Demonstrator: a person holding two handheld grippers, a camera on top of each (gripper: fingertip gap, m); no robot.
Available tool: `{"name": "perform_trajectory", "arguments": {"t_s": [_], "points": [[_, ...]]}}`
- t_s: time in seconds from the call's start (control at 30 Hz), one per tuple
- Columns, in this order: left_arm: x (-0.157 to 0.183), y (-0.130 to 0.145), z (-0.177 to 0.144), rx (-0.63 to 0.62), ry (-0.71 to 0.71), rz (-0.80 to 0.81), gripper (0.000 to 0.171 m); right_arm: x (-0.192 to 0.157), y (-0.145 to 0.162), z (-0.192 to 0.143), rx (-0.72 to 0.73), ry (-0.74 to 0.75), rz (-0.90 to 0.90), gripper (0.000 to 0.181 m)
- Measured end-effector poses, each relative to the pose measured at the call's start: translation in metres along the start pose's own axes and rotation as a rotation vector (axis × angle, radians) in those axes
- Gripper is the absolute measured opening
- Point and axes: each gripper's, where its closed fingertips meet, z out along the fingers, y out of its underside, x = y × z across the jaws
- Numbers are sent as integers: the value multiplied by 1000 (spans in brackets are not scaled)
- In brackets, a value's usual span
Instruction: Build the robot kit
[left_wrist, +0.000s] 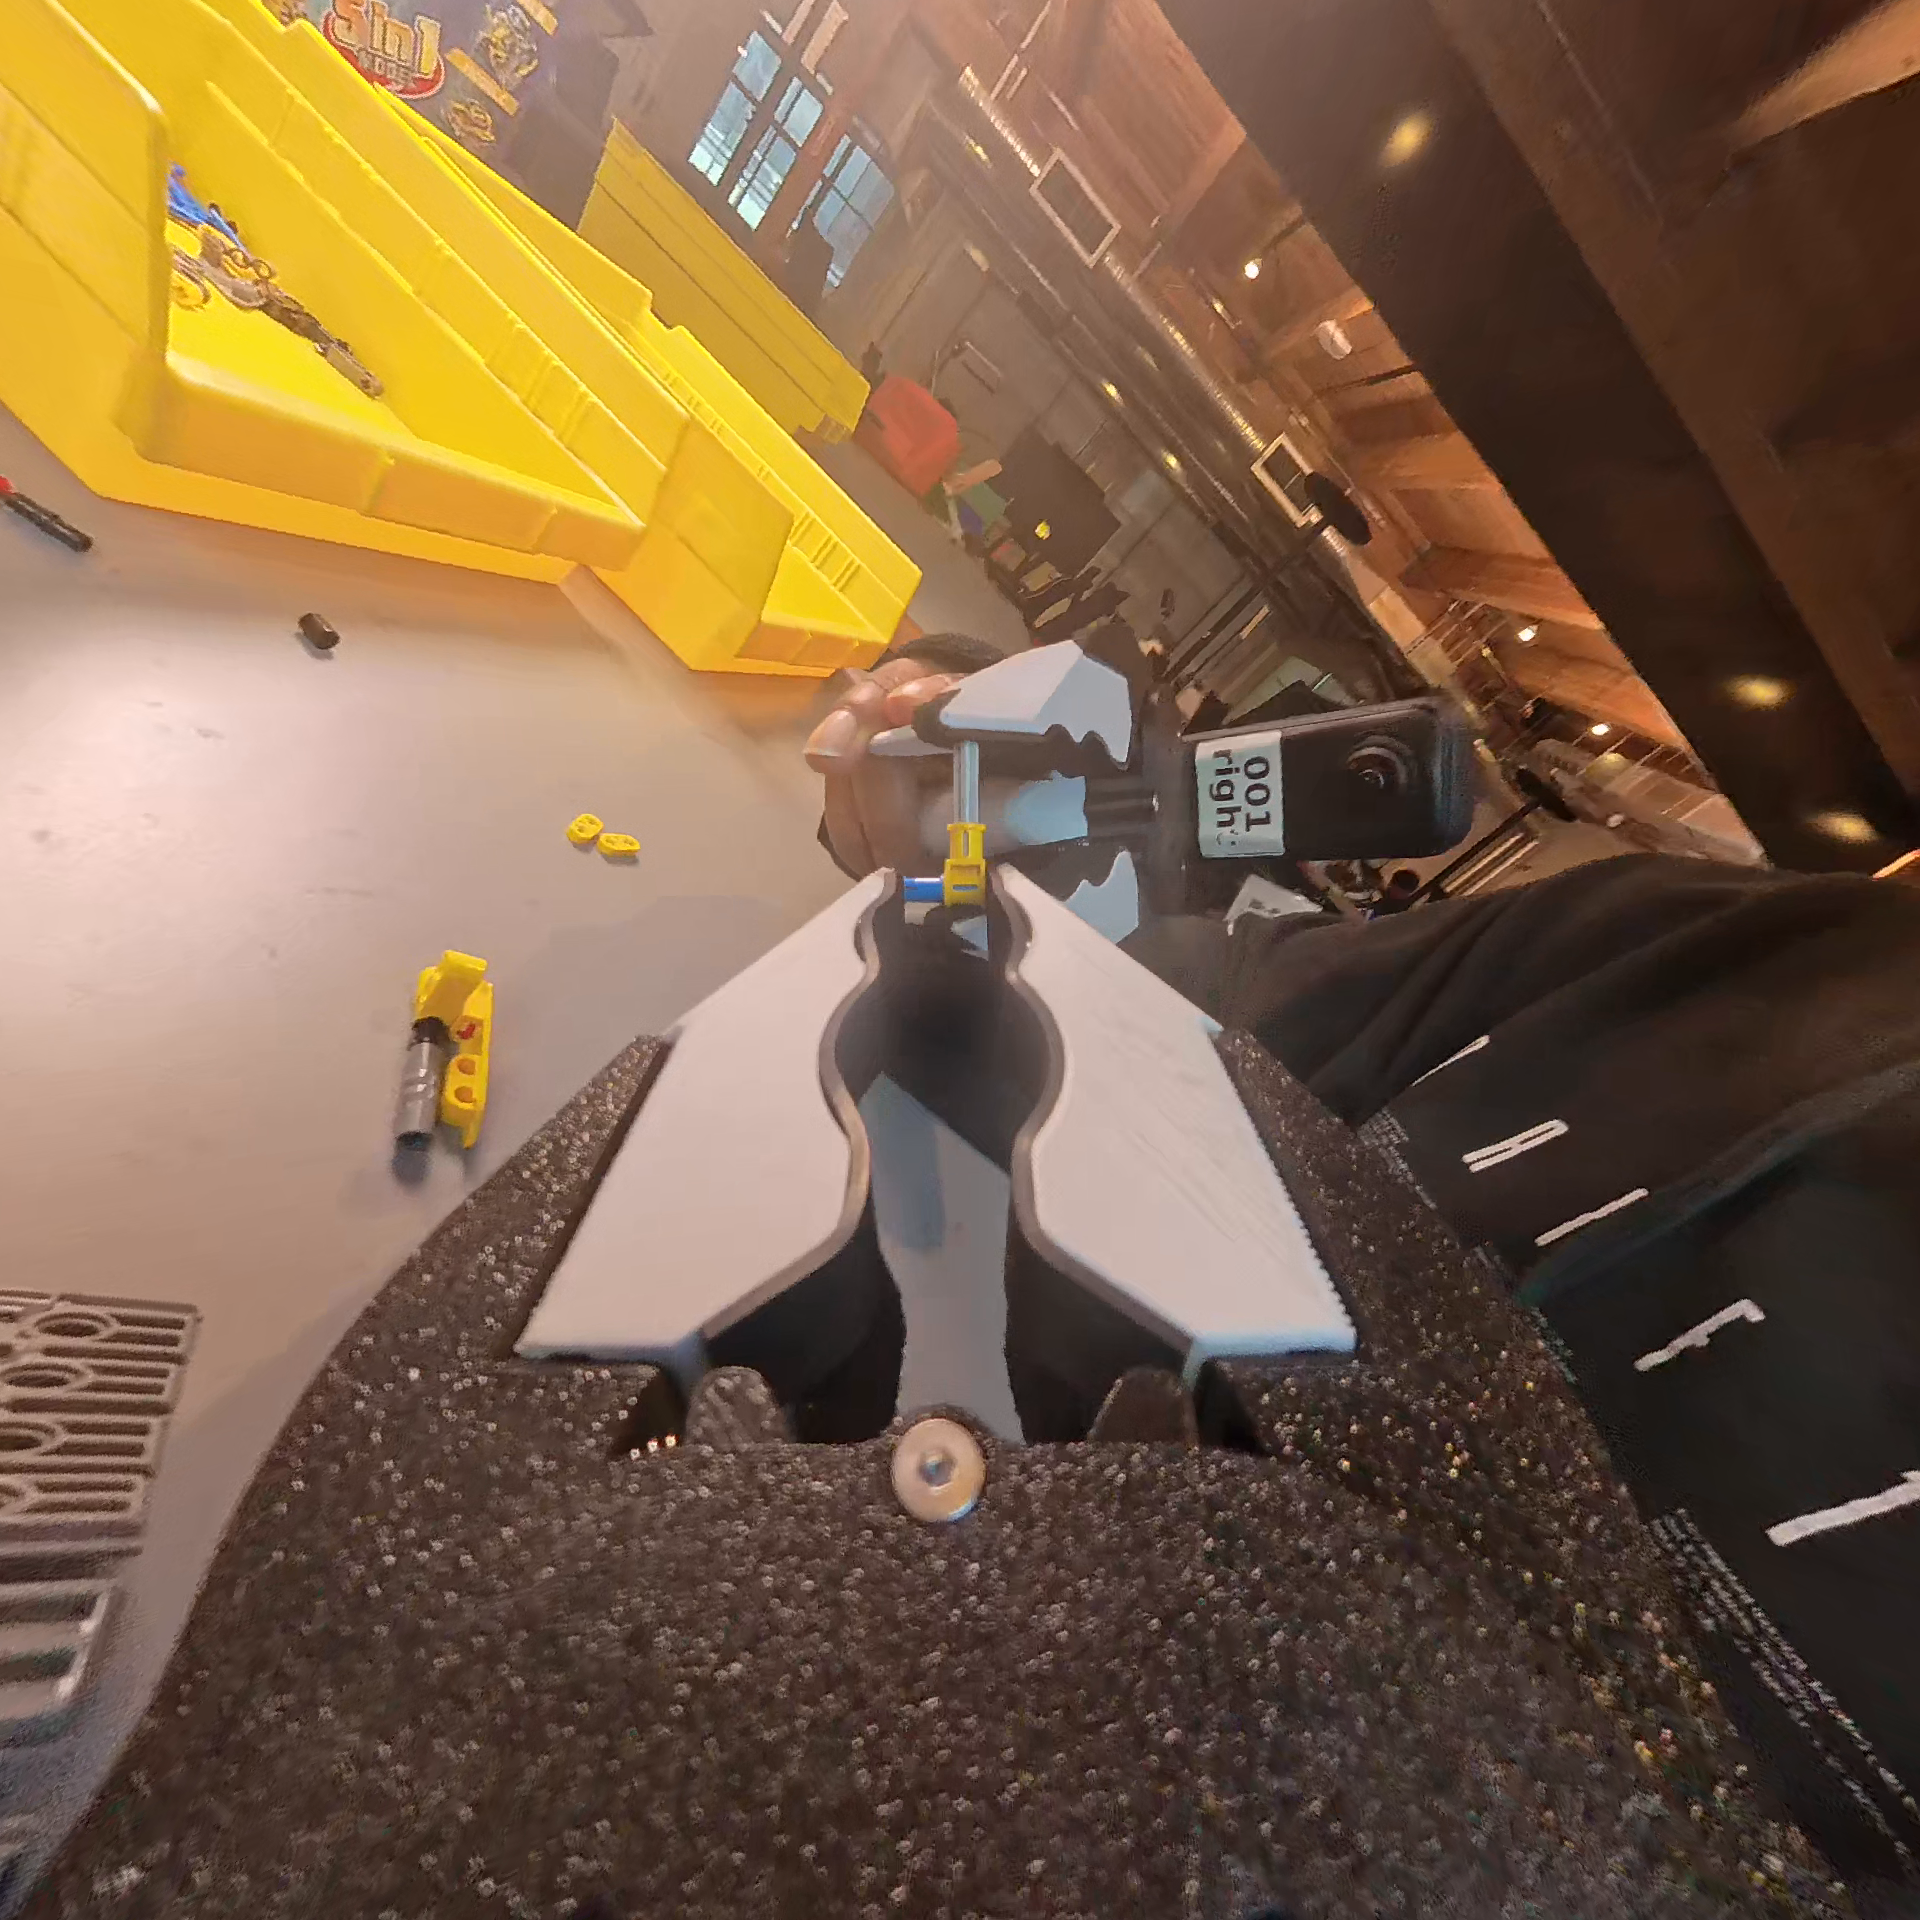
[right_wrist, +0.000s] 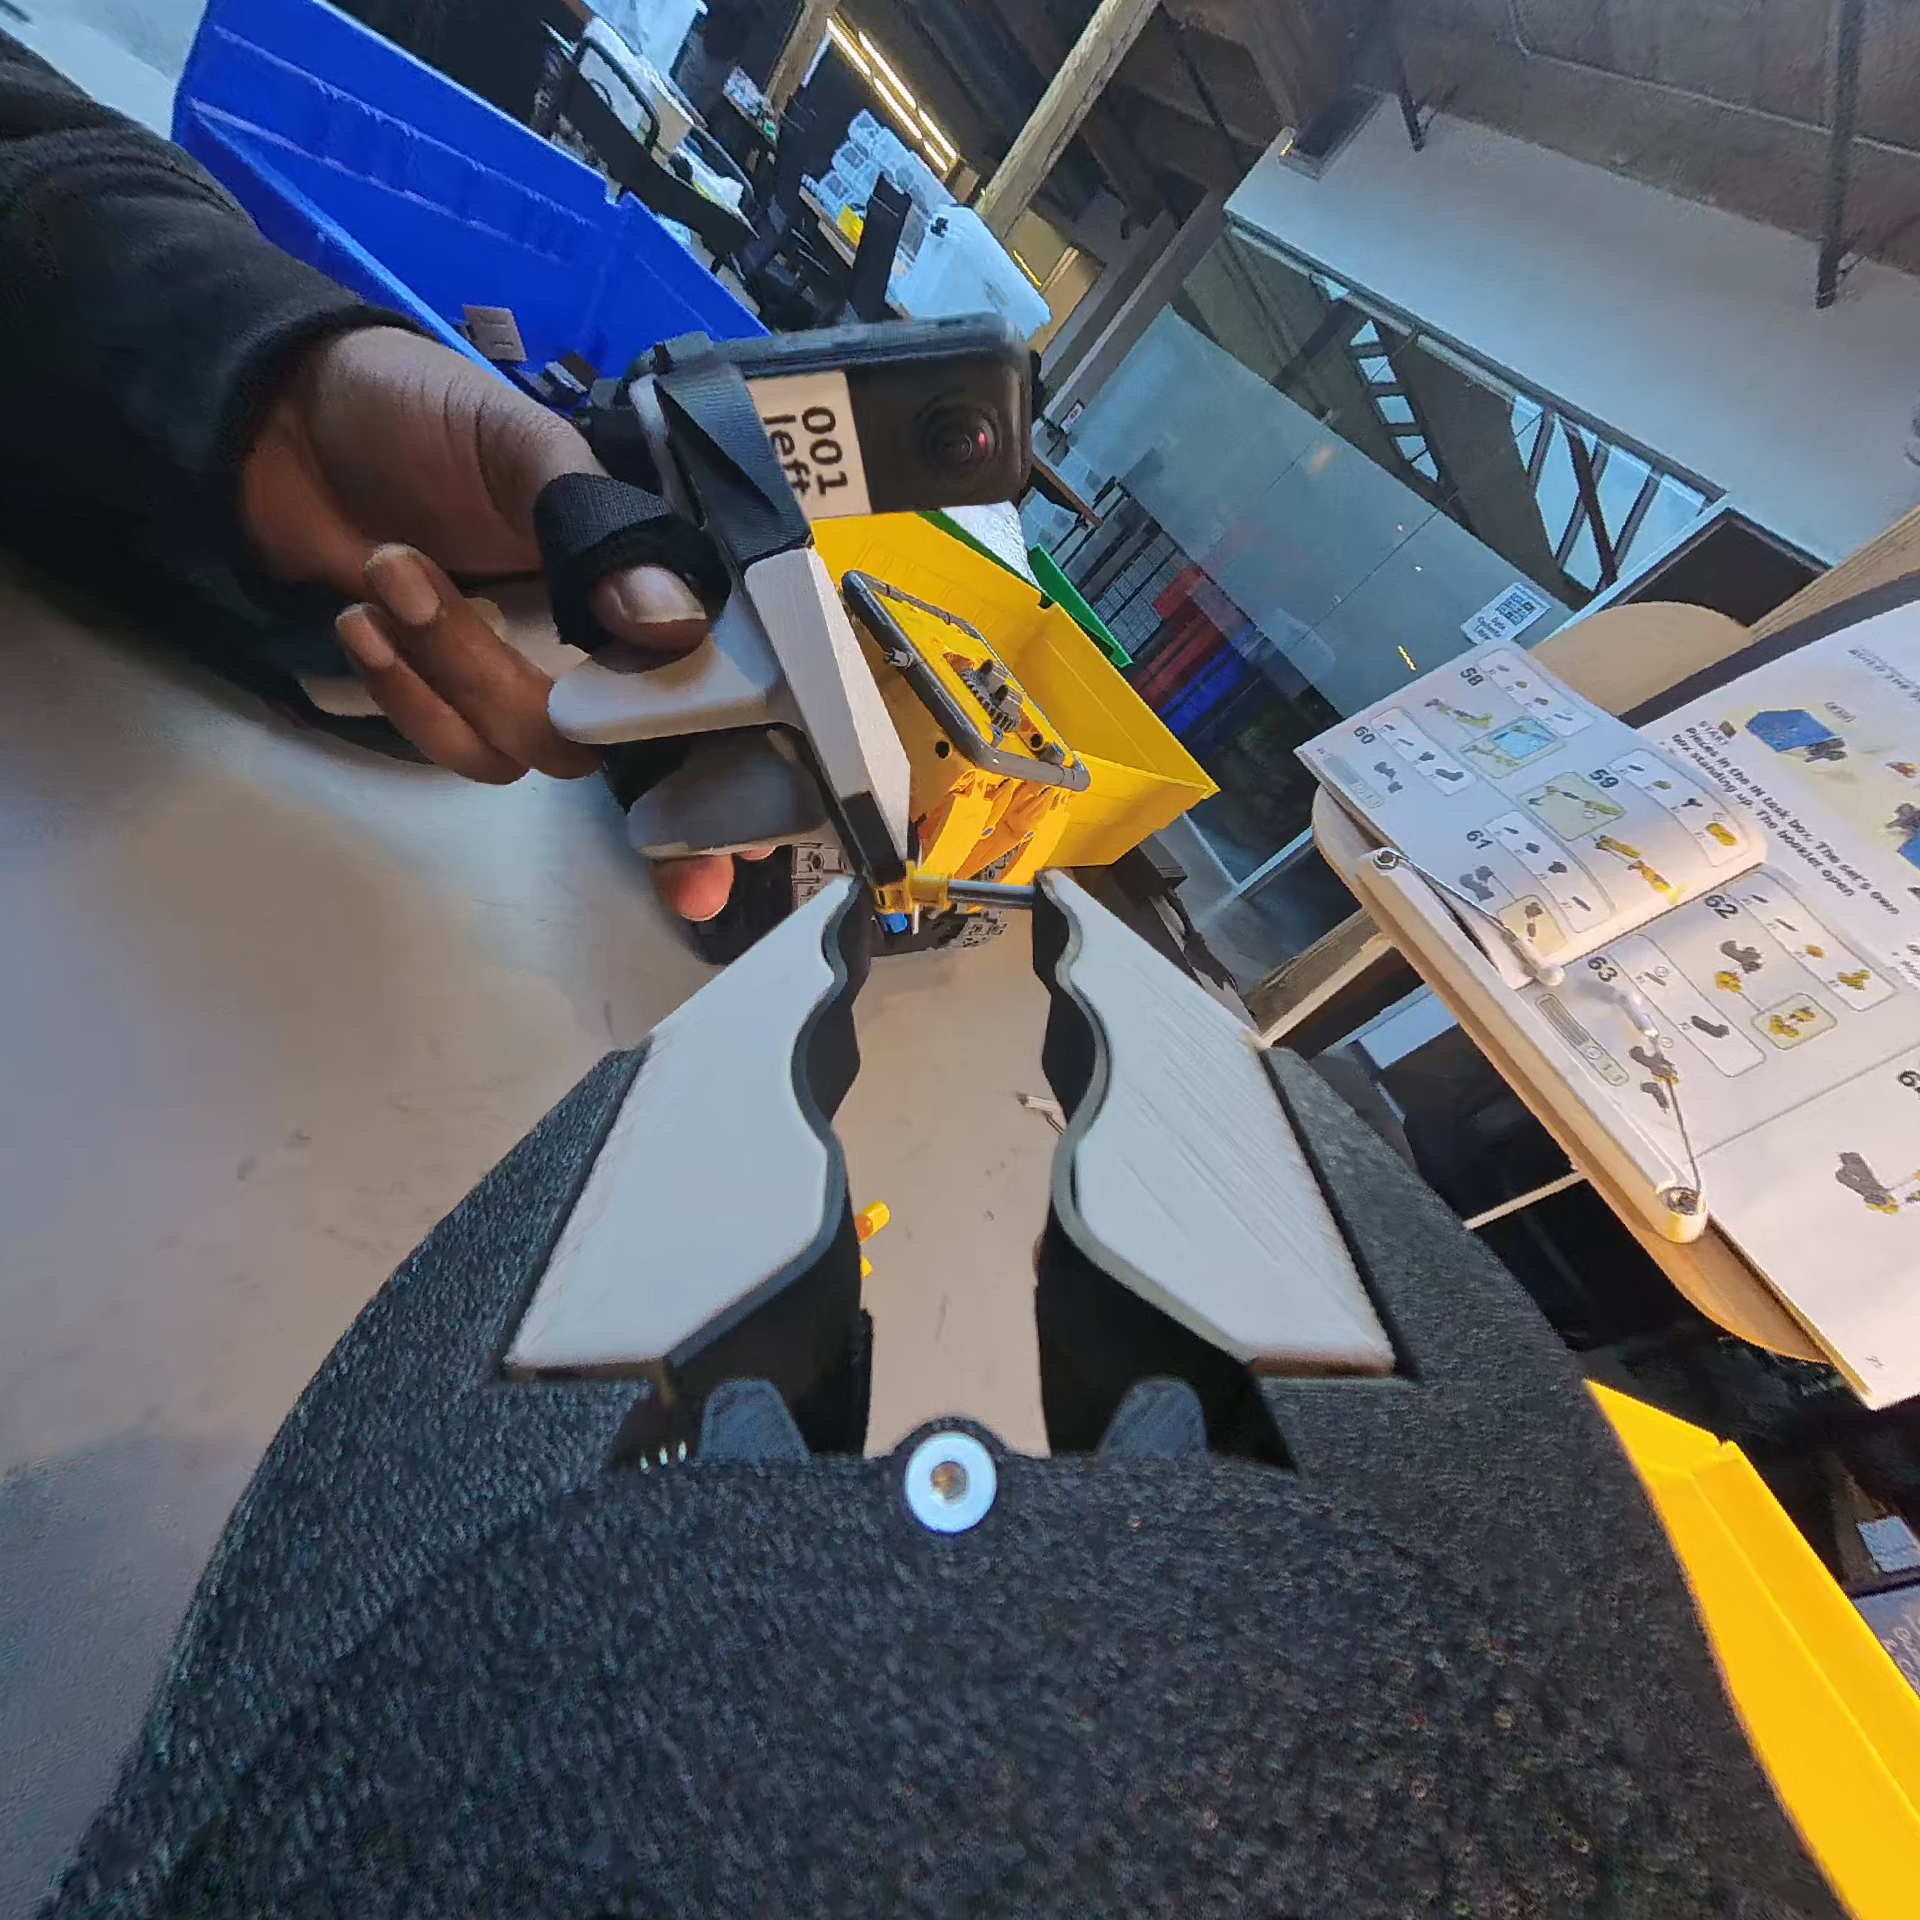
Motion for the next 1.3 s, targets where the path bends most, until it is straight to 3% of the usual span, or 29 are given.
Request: {"name": "perform_trajectory", "arguments": {"t_s": [0.17,0.67,0.9,1.07,1.17,1.3], "points": [[-7,8,-3,-60,-88,134,14,-8,6,0,-8,-25,-64,30],[-8,7,-7,-57,-100,198,13,-6,14,0,-23,-59,79,29],[-1,10,-4,-93,-142,441,26,-3,16,1,-9,-111,343,29],[-19,15,-4,-178,-353,756,27,1,13,1,22,-191,657,28],[-24,14,-3,-195,-459,907,21,-2,13,3,5,-204,718,15],[-26,4,-8,-153,-497,880,3,-4,14,5,-8,-198,696,14]]}}
